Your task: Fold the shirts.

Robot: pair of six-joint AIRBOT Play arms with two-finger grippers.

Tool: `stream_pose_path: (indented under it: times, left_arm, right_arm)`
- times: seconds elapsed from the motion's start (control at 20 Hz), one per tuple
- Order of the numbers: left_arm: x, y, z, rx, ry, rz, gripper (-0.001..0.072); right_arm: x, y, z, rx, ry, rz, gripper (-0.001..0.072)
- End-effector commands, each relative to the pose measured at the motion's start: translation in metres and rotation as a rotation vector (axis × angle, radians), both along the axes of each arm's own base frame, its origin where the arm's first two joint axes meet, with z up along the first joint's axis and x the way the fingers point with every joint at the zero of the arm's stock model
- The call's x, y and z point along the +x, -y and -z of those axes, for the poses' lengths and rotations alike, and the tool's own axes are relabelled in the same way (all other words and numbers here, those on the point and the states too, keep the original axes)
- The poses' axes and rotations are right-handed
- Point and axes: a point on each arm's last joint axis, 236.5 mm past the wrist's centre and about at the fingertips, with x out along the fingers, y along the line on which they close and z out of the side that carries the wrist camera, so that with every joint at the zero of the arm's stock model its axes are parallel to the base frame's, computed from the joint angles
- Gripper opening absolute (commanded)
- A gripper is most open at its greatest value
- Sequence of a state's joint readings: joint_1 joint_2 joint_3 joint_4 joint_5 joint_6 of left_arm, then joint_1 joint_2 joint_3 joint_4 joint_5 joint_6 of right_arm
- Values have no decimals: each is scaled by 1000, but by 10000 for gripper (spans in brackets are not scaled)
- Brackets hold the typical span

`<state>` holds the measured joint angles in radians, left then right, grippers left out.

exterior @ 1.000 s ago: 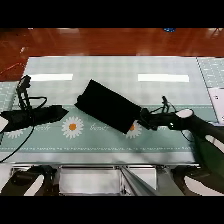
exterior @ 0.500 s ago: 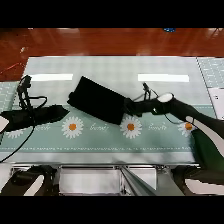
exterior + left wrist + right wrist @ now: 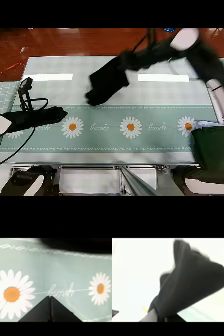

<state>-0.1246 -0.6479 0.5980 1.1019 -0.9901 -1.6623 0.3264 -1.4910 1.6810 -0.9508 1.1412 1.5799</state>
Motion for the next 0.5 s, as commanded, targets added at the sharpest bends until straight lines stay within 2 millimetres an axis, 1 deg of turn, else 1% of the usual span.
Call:
stream_pose_path:
  times: [0.0, 0.1, 0.2, 0.35, 0.45]
  left_arm:
    - [-6, -5, 17, 28, -31, 0, 22]
    - [-10, -6, 24, 37, -42, 12, 22]
    - [-11, -6, 26, 55, -30, 43, 22]
    - [-5, -7, 23, 54, -2, 29, 22]
    - [2, -8, 20, 52, 24, 16, 22]
  right_arm:
    - [17, 73, -62, -109, 66, 131, 22]
    - [18, 121, -78, -114, 50, 220, 22]
    - [8, 169, -88, -120, 16, 307, 22]
    - [-22, 239, -108, -137, -18, 453, 22]
    - [-48, 280, -120, -147, -40, 558, 21]
